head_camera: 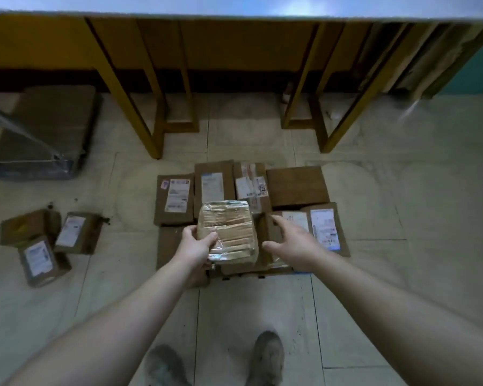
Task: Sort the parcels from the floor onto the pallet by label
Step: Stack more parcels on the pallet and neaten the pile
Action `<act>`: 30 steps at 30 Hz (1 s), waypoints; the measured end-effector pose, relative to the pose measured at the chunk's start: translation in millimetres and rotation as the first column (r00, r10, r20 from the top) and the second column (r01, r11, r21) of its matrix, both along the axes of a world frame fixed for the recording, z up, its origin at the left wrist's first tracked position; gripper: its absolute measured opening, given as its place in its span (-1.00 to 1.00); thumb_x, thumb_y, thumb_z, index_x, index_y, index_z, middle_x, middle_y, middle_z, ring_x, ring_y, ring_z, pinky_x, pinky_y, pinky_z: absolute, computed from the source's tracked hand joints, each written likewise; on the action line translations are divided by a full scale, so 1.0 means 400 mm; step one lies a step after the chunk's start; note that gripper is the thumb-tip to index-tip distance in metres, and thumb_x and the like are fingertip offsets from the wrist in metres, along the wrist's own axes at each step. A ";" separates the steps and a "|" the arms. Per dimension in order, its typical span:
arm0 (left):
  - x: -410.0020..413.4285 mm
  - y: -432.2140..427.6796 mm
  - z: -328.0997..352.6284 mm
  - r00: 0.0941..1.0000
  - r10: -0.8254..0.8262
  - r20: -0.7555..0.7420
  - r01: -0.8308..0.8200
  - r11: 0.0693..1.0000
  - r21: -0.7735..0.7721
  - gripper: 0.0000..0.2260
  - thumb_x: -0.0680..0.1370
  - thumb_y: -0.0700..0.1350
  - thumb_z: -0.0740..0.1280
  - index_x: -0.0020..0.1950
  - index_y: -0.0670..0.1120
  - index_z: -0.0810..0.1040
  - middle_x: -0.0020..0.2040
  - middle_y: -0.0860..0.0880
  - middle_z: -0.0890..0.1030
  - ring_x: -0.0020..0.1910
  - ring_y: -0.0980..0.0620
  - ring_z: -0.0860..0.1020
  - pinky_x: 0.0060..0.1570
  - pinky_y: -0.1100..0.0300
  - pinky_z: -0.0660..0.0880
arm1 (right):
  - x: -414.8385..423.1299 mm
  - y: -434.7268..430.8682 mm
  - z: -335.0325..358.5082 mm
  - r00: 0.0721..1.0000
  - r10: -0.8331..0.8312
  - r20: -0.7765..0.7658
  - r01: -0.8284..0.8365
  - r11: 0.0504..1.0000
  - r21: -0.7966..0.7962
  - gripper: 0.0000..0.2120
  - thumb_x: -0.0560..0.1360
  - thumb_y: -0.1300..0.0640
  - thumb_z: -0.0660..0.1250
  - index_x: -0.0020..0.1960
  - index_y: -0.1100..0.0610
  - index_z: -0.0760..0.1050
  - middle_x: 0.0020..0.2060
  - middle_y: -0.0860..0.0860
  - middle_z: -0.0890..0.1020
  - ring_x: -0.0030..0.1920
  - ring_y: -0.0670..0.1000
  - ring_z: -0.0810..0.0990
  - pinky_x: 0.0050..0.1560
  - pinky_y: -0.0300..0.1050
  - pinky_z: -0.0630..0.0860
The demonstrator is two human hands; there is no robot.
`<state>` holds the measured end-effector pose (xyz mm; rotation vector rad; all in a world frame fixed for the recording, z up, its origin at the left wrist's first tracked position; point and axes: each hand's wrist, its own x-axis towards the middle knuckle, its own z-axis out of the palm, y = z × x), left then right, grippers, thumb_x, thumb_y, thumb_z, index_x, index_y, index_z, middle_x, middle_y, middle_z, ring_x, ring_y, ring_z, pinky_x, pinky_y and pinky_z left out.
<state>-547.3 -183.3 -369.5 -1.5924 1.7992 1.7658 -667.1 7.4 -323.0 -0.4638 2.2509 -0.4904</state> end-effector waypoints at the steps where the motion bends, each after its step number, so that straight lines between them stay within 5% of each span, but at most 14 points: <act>1: 0.004 0.012 -0.048 0.999 0.030 0.015 -0.031 0.999 0.042 -0.53 0.50 -0.03 0.40 0.34 0.00 0.29 0.13 -0.07 0.53 -0.14 -0.02 0.59 -0.32 0.13 0.61 | -0.005 0.011 -0.045 0.999 0.042 -0.025 -0.041 0.999 0.033 -0.27 0.48 -0.11 0.36 0.54 -0.05 0.09 0.48 0.00 0.27 0.44 0.05 0.27 0.34 -0.02 0.30; 4: 0.004 0.050 -0.171 0.995 0.065 0.072 -0.073 0.990 0.121 -0.58 0.52 -0.07 0.38 0.29 0.03 0.26 0.08 -0.12 0.54 -0.06 -0.22 0.61 -0.11 -0.30 0.56 | -0.015 0.034 -0.167 0.983 0.135 -0.125 -0.117 0.983 0.143 -0.30 0.48 -0.02 0.37 0.52 -0.04 0.12 0.47 0.04 0.25 0.44 0.10 0.23 0.35 0.06 0.30; 9: -0.039 0.099 -0.325 0.996 0.053 0.077 -0.059 0.995 0.080 -0.61 0.53 -0.08 0.36 0.28 0.01 0.28 0.17 -0.16 0.53 0.00 -0.22 0.60 -0.14 -0.08 0.59 | -0.032 0.057 -0.309 0.935 0.292 -0.203 -0.216 0.920 0.328 -0.34 0.51 -0.03 0.32 0.51 -0.01 0.10 0.52 0.13 0.08 0.51 0.20 0.01 0.42 0.17 0.14; 12: -0.062 0.122 -0.386 0.997 0.046 0.065 -0.051 0.996 0.077 -0.56 0.55 -0.06 0.33 0.37 -0.02 0.24 0.19 -0.12 0.50 -0.14 -0.10 0.58 -0.51 0.18 0.53 | -0.025 0.064 -0.358 0.937 0.293 -0.188 -0.215 0.913 0.348 -0.34 0.52 -0.08 0.30 0.51 -0.03 0.08 0.53 0.10 0.03 0.52 0.20 -0.04 0.41 0.22 0.15; 16: -0.073 0.130 -0.441 0.998 0.048 0.039 -0.053 0.990 0.131 -0.51 0.58 -0.07 0.27 0.46 0.01 0.16 0.30 -0.10 0.44 0.10 -0.15 0.55 -0.02 -0.12 0.58 | -0.027 0.078 -0.390 0.955 0.251 -0.157 -0.191 0.927 0.322 -0.30 0.52 -0.07 0.31 0.54 -0.06 0.01 0.54 0.06 -0.01 0.52 0.18 -0.08 0.39 0.24 0.20; 19: -0.077 0.145 -0.461 0.999 -0.033 0.032 0.030 0.995 0.097 -0.54 0.62 -0.08 0.19 0.49 -0.01 0.12 0.34 -0.10 0.42 0.21 -0.12 0.49 0.22 -0.05 0.45 | -0.031 0.101 -0.403 0.968 0.211 -0.132 -0.164 0.941 0.297 -0.28 0.52 -0.05 0.33 0.54 -0.07 0.01 0.54 0.04 -0.02 0.53 0.16 -0.10 0.40 0.23 0.19; 23: -0.086 0.154 -0.445 0.994 -0.102 0.043 0.097 0.990 0.097 -0.49 0.62 -0.06 0.19 0.52 -0.02 0.04 0.36 -0.08 0.39 0.19 -0.03 0.44 0.00 0.16 0.44 | -0.034 0.113 -0.409 0.970 0.196 -0.145 -0.153 0.951 0.268 -0.30 0.51 -0.06 0.34 0.53 -0.06 0.05 0.54 0.05 0.01 0.52 0.14 -0.08 0.43 0.19 0.19; 30: -0.077 0.121 -0.439 0.995 -0.091 0.046 0.086 0.991 0.099 -0.42 0.58 -0.07 0.29 0.51 -0.01 0.07 0.37 -0.08 0.40 0.28 -0.10 0.44 0.15 0.10 0.39 | -0.027 0.101 -0.405 0.956 0.217 -0.195 -0.162 0.951 0.263 -0.30 0.49 -0.13 0.28 0.53 -0.09 0.03 0.53 0.06 0.04 0.52 0.15 -0.03 0.42 0.15 0.13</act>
